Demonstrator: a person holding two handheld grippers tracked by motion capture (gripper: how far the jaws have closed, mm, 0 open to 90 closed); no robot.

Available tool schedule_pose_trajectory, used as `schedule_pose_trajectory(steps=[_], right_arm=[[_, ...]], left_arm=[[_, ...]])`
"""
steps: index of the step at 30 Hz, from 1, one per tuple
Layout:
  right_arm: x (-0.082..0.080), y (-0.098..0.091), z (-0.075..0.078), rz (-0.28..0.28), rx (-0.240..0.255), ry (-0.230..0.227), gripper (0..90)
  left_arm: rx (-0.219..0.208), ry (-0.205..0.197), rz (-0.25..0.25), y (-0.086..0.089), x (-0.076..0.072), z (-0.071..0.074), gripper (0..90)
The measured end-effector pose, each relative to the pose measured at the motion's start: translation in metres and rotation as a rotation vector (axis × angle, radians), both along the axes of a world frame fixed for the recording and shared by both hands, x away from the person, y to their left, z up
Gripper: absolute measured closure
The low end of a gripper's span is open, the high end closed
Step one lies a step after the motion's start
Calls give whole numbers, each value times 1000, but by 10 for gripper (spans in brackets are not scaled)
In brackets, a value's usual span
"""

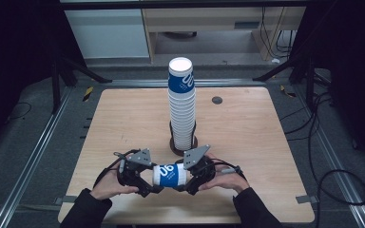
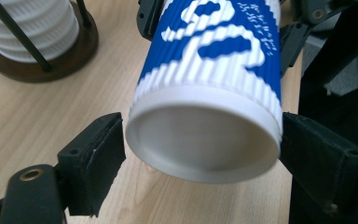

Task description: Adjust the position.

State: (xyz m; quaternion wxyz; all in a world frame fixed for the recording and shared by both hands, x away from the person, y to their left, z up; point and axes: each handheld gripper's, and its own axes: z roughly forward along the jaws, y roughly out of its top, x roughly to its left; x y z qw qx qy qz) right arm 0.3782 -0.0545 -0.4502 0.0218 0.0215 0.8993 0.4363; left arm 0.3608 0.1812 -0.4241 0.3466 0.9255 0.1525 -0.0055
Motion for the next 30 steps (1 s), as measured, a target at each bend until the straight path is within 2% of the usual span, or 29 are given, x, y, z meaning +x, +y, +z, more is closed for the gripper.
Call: schedule_pose_trajectory(steps=[7,13,19,24,30], right_arm=[[-5,10,-6,34,-71,-12,156],[-7,12,-6,48,-90,-18,156],[-7,12,-6,55,-97,-31,150],[-7,11,-5,44,-79,-23,121],[-3,1,4,-4,-5,-25,72]], left_arm=[[54,15,-28,-6,-2,-7,166],[59,25,-48,-8,-3,-8,248],[58,12,-56,-8,-4,-8,267],[40,7,-52,-6,-3,-6,268],[1,4,-26,3,1,-3,268]])
